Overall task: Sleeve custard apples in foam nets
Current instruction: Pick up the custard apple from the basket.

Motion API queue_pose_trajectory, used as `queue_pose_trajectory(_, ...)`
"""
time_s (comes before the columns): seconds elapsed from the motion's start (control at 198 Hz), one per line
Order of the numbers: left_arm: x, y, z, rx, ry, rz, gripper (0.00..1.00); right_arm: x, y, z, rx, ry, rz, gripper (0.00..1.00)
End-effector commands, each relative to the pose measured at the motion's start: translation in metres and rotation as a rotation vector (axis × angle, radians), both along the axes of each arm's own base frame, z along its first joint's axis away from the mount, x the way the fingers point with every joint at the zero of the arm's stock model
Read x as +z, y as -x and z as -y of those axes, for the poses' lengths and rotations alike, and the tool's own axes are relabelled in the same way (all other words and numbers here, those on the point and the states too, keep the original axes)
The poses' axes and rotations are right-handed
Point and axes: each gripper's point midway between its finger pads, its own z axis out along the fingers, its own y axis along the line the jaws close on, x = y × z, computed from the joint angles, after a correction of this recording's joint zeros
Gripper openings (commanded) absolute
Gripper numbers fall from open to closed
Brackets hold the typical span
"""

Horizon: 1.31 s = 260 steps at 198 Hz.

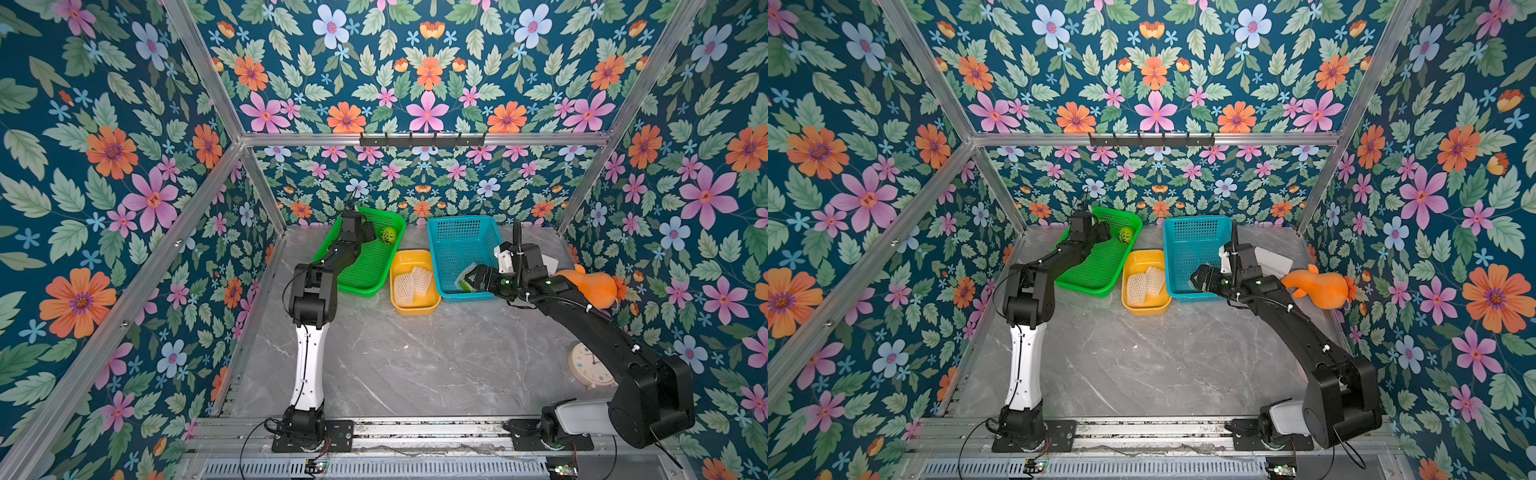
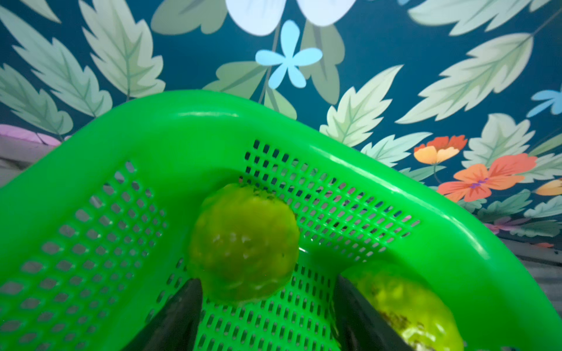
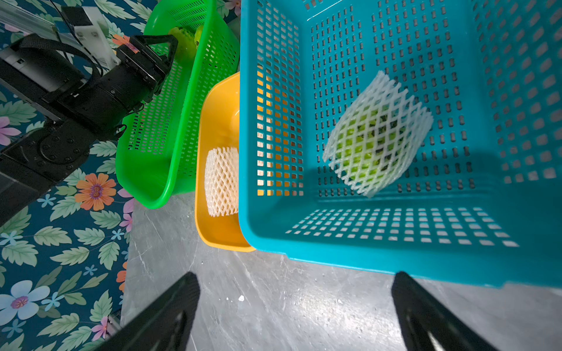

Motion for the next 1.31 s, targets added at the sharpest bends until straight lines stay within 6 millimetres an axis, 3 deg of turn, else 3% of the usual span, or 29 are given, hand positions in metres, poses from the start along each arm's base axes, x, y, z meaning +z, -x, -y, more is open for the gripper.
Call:
queue_pose_trajectory(0.0, -0.010, -0.006, -0.005, 0.009, -0.020, -0.020, 0.80, 0.002, 0.001, -0.001, 0.010, 0.004, 0.008, 0.99)
queue_pose_trajectory(0.242, -0.029, -0.019, -0.010, 0.040, -0.041, -0.037, 0.98, 0.001, 0.000, -0.001, 0.018, 0.012, 0.001, 0.99)
queue_pose_trajectory(0.576, -0.039, -0.029, -0.009, 0.033, -0.037, -0.001, 0.97, -0.002, -0.001, 0.000, 0.019, 0.024, -0.008, 0.99)
queue_pose_trajectory(0.661, -0.037, -0.032, -0.012, 0.045, -0.039, 0.012, 0.94, -0.004, 0.000, -0.001, 0.021, 0.026, -0.015, 0.99)
queue_pose_trajectory(0.929, -0.027, -0.033, -0.011, 0.033, -0.044, 0.060, 0.70, -0.008, 0.000, -0.001, 0.022, 0.026, -0.027, 0.99)
queue_pose_trajectory(1.111, -0.018, -0.031, -0.013, 0.037, -0.048, 0.079, 0.66, -0.009, 0.001, -0.001, 0.023, 0.024, -0.029, 0.99)
queue_pose_trajectory(1.308, -0.001, -0.015, -0.014, 0.031, -0.040, 0.103, 0.63, -0.010, 0.000, -0.003, 0.026, 0.016, -0.028, 0.99)
